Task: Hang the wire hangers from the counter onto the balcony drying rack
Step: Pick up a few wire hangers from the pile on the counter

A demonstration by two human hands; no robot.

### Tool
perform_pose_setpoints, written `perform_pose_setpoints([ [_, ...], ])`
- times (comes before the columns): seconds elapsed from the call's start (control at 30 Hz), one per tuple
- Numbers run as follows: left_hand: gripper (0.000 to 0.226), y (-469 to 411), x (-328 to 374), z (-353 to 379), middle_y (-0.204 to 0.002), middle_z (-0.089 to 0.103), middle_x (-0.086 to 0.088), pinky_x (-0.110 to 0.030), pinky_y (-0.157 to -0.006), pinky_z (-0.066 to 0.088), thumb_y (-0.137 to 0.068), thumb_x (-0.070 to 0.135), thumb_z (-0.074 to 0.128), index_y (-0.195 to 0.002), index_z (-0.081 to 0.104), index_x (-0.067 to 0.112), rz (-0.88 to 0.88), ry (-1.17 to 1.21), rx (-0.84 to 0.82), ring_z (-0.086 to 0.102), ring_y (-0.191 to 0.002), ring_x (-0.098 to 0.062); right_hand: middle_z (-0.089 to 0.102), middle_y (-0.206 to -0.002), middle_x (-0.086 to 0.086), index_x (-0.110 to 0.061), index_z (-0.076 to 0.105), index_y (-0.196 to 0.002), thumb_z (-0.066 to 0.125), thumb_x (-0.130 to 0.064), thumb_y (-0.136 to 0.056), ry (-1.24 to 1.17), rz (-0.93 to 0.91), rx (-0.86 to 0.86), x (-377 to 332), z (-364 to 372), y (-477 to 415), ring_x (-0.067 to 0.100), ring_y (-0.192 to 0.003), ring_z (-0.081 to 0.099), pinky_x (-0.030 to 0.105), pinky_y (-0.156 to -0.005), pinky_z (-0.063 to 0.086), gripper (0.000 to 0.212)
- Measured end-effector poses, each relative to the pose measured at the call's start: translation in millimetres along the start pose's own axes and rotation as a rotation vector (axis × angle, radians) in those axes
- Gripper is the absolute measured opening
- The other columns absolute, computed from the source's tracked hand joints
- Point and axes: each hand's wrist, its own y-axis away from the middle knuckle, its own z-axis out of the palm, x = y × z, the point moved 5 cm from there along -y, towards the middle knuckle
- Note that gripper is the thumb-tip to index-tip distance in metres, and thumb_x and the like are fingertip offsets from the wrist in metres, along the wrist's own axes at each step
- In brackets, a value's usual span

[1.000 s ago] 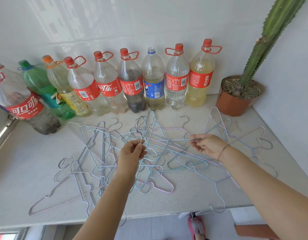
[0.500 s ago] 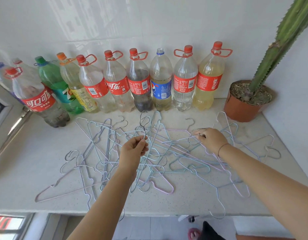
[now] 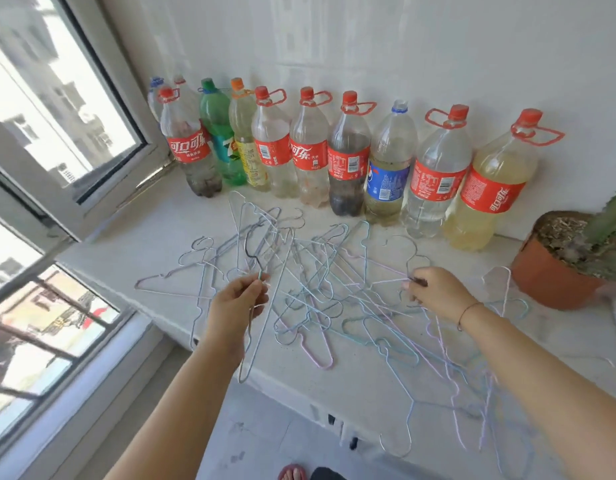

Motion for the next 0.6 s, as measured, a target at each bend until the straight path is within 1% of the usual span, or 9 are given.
perform_pose_setpoints([
  [0.07,0.014,20,-4,-12,-0.073,0.061,-0.003,-0.023,-0.068,0.046,-0.092,0.006,0.054,-0.090,0.065,0.014,-0.027,0.077,0.076,0.056,-0.068,-0.015,0.068,-0.075,0.015,-0.016,0.053,-0.060,0.056,-0.011,-0.090,-0.235,-0.032,-0.090,-19,5,10,0.013,-0.051,0.054,0.024,-0.057,0.046,0.030],
  [0.13,0.013,41,-8,-25,-0.075,0.061,-0.002,-0.023,-0.068,0.045,-0.092,0.009,0.054,-0.091,0.065,0.015,-0.038,0.118,0.122,0.056,-0.069,-0.014,0.066,-0.087,0.021,-0.012,0.056,-0.065,0.053,-0.011,-0.092,-0.402,-0.036,-0.180,-41,13,21,0.010,-0.048,0.048,0.019,-0.052,0.043,0.028],
  [0.17,0.013,51,-9,-32,-0.074,0.061,-0.001,-0.023,-0.068,0.044,-0.092,0.009,0.054,-0.092,0.066,0.015,-0.034,0.137,0.141,0.056,-0.068,-0.014,0.063,-0.088,0.020,-0.010,0.057,-0.069,0.049,-0.010,-0.094,-0.486,-0.034,-0.235,-52,20,26,0.011,-0.048,0.046,0.017,-0.049,0.042,0.027],
  [0.27,0.014,82,-9,-62,-0.074,0.061,-0.003,-0.025,-0.068,0.044,-0.092,0.009,0.054,-0.097,0.067,0.012,0.003,0.183,0.215,0.056,-0.069,-0.016,0.053,-0.071,0.009,-0.008,0.059,-0.089,0.037,-0.010,-0.099,-0.745,-0.003,-0.405,-86,44,45,0.014,-0.053,0.041,0.015,-0.044,0.039,0.025],
  [0.3,0.015,93,-8,-74,-0.076,0.061,-0.004,-0.026,-0.068,0.044,-0.092,0.008,0.054,-0.099,0.068,0.011,0.021,0.184,0.244,0.056,-0.070,-0.017,0.051,-0.068,0.007,-0.009,0.059,-0.092,0.035,-0.010,-0.099,-0.801,0.004,-0.446,-97,54,51,0.014,-0.053,0.041,0.015,-0.045,0.039,0.026],
  [0.37,0.018,115,-8,-98,-0.078,0.062,-0.003,-0.026,-0.067,0.043,-0.092,0.008,0.054,-0.102,0.068,0.011,0.045,0.175,0.302,0.057,-0.070,-0.017,0.050,-0.066,0.007,-0.008,0.060,-0.092,0.034,-0.009,-0.099,-0.873,0.004,-0.508,-121,74,64,0.011,-0.049,0.043,0.015,-0.044,0.040,0.026],
  [0.43,0.018,141,-10,-121,-0.075,0.065,0.001,-0.023,-0.063,0.044,-0.093,0.007,0.053,-0.100,0.068,0.015,0.055,0.187,0.365,0.060,-0.067,-0.013,0.050,-0.065,0.009,-0.006,0.059,-0.093,0.034,-0.006,-0.099,-0.903,0.007,-0.572,-144,96,81,0.009,-0.045,0.045,0.016,-0.043,0.042,0.026],
  [0.5,0.020,168,-12,-145,-0.070,0.066,0.006,-0.022,-0.062,0.043,-0.092,0.007,0.053,-0.097,0.068,0.019,0.071,0.212,0.420,0.060,-0.067,-0.011,0.052,-0.065,0.009,-0.003,0.058,-0.100,0.035,-0.006,-0.098,-0.916,0.004,-0.655,-167,117,101,0.012,-0.048,0.046,0.018,-0.046,0.045,0.023],
  [0.6,0.022,214,-17,-186,-0.074,0.065,0.003,-0.024,-0.067,0.040,-0.092,0.007,0.052,-0.105,0.067,0.016,0.101,0.262,0.497,0.059,-0.072,-0.014,0.056,-0.066,0.007,-0.007,0.059,-0.107,0.040,-0.008,-0.097,-0.872,-0.040,-0.804,-205,148,141,0.013,-0.054,0.049,0.022,-0.054,0.049,0.021],
])
